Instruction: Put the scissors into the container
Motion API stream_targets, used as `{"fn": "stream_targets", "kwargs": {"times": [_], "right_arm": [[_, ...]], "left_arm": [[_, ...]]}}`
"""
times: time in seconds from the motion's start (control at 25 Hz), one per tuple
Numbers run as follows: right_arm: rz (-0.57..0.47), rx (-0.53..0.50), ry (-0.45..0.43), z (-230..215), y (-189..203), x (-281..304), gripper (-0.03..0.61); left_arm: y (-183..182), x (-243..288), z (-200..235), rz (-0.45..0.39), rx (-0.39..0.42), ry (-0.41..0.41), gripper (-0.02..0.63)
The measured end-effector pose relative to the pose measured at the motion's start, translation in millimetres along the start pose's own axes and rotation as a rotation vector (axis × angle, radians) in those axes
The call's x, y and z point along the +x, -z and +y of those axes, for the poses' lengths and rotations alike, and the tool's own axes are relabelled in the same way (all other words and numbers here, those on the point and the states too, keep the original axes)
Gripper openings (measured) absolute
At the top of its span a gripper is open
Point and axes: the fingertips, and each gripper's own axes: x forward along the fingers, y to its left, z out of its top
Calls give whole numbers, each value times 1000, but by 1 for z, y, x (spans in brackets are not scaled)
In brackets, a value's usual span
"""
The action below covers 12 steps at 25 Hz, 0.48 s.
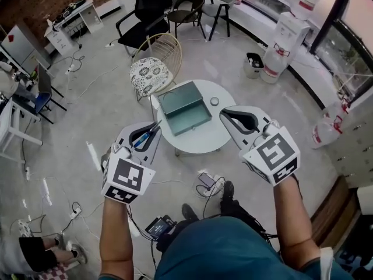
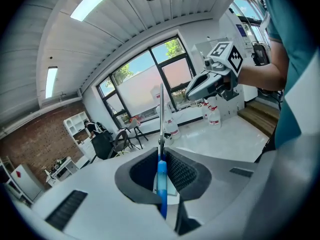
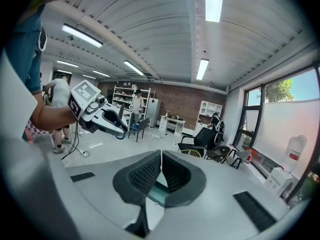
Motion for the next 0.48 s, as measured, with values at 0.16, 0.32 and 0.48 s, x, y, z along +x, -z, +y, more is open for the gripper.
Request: {"fn": "stream_targets", "kwargs": {"times": [0.16,0.32,0.48], "right_arm": [[-24,-14,-81,-38,7,13,38],[-49,-27,-152,-84,18,22,38],[-66,-36,-205,-129,30,25,38]], "left_arm": [[-14,28,1,48,-33,-51,52],[-32,67,-2,94,-63,-102,52],[-51,106,-8,132,-83,-134,52]]}}
